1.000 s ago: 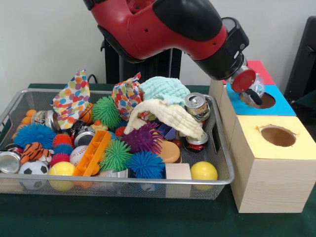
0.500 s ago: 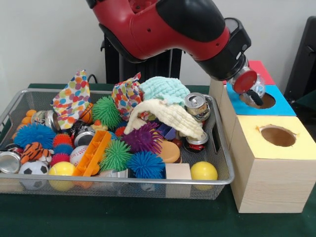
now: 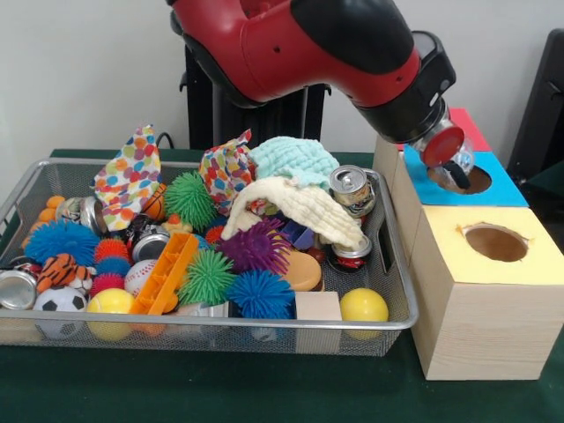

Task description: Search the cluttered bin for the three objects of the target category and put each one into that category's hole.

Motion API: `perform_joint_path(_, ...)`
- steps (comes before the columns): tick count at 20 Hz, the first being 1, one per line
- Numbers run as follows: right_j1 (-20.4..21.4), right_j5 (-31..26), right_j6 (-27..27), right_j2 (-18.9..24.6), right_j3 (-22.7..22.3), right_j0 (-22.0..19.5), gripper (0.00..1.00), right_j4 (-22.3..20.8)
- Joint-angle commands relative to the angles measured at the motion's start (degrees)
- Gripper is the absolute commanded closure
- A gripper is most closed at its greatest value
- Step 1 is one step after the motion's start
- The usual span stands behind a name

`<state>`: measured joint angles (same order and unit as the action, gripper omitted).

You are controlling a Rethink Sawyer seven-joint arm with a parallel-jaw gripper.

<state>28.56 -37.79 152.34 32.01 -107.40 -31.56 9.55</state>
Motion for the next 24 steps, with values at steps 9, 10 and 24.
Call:
perform_joint_path(9,6.42,-3.16,10.25,-11.37,6.88,6.60,0.00,2.42)
perform_joint_path(10,6.94,-3.83,10.52,-11.74,7.07,6.97,0.00,2.68)
perform_joint_path(24,11.06,-13.82,14.18,-17.22,12.46,12.46,0.00,4.61)
